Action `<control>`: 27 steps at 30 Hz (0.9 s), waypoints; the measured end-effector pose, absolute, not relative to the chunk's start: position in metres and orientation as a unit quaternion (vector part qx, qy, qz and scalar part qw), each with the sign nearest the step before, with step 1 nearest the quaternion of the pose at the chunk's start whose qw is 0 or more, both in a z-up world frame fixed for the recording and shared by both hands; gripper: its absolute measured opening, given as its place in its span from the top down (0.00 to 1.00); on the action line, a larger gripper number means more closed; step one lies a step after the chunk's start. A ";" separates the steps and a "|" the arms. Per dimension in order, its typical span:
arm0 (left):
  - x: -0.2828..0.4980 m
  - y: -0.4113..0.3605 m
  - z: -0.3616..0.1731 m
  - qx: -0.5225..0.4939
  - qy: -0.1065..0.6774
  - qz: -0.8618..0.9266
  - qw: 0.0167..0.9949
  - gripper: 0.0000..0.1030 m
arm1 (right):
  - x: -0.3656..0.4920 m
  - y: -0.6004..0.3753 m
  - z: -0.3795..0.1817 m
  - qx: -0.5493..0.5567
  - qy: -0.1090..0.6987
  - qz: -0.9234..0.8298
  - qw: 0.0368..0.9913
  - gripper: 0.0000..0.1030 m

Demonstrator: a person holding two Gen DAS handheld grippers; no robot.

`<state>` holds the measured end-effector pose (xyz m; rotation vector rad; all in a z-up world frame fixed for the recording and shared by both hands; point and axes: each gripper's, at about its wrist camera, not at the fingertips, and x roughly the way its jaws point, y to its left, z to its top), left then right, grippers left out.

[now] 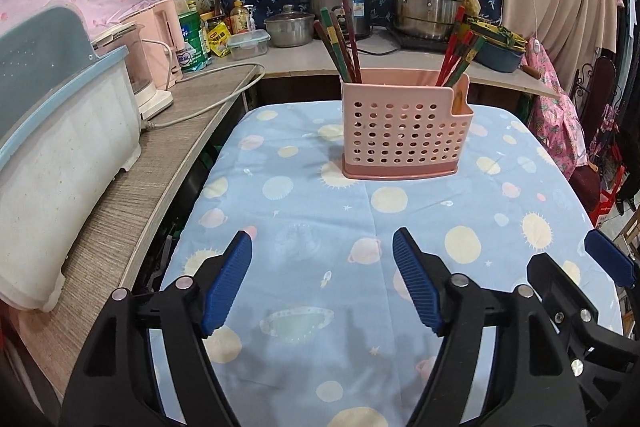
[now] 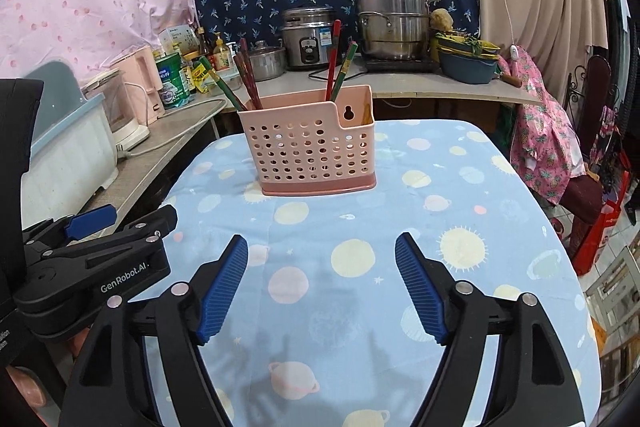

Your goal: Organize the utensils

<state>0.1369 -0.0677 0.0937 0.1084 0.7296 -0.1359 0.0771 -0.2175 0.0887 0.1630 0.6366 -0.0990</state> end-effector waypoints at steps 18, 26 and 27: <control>0.141 -0.063 0.082 0.051 0.369 -0.057 0.926 0.16 | 0.081 -0.218 0.077 0.084 0.329 -0.061 0.939 0.12; 0.143 -0.063 0.079 0.053 0.372 -0.055 0.925 0.15 | 0.084 -0.218 0.074 0.077 0.334 -0.070 0.937 0.12; 0.143 -0.063 0.079 0.052 0.372 -0.055 0.925 0.15 | 0.084 -0.218 0.074 0.077 0.334 -0.071 0.937 0.12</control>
